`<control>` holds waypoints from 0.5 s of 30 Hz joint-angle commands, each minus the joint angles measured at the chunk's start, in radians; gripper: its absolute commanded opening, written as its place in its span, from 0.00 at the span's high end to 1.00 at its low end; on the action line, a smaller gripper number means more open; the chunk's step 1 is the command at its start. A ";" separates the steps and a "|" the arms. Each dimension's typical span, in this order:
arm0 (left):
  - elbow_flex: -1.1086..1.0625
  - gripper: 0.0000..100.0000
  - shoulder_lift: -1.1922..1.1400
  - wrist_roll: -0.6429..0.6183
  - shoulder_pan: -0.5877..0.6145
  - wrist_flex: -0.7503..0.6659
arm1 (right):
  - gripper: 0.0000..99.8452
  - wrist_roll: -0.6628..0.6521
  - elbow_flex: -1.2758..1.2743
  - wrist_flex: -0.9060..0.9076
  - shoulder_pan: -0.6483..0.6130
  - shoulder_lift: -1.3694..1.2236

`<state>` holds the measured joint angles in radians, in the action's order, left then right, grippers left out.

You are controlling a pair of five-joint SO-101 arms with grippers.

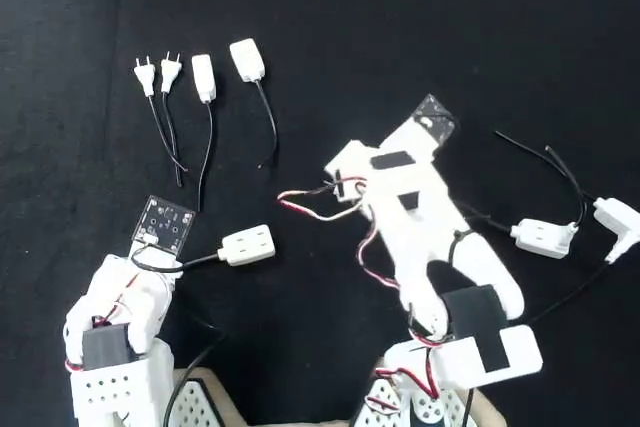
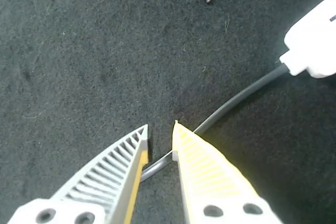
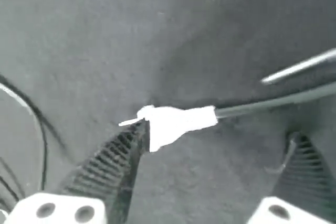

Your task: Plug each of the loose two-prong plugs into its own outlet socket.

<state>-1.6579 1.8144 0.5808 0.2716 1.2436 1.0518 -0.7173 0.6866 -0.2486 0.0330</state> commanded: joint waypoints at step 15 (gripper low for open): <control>0.004 0.91 0.003 0.005 -0.008 0.003 | 0.61 0.121 0.004 -0.140 0.049 -0.064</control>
<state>-1.6579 1.8144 0.5808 0.2716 1.2436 1.1653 -0.7434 0.5700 -0.2378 0.0008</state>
